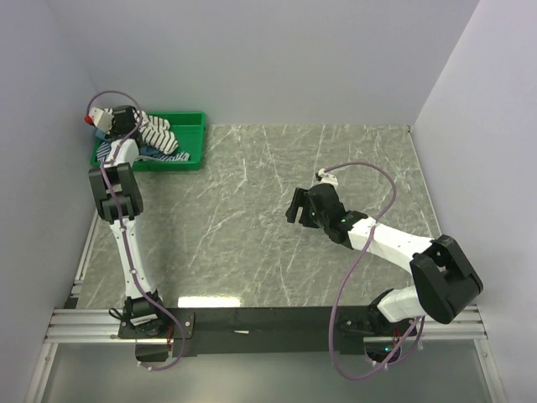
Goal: Fold and stack the tank tops
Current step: Grab the tank top from the pile
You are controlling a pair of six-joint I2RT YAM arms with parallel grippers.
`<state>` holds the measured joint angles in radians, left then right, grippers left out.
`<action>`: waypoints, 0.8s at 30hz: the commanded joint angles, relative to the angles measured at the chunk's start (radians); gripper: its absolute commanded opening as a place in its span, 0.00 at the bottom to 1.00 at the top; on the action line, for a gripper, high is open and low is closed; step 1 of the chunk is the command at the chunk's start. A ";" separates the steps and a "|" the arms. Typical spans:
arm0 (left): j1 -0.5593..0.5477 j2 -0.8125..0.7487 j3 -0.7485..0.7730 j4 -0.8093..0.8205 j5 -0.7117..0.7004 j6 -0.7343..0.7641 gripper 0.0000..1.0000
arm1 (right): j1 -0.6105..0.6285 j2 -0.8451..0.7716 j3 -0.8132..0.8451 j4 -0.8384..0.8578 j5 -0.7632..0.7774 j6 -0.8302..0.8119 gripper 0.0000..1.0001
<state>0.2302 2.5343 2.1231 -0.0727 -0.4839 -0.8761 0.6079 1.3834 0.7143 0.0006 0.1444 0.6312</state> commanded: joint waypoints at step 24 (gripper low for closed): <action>-0.034 -0.417 -0.169 0.447 0.430 0.065 0.00 | -0.013 -0.018 0.034 0.038 0.020 -0.004 0.84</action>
<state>0.2256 2.2539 1.9583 0.2443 -0.1394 -0.8463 0.6033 1.3834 0.7143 0.0010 0.1387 0.6308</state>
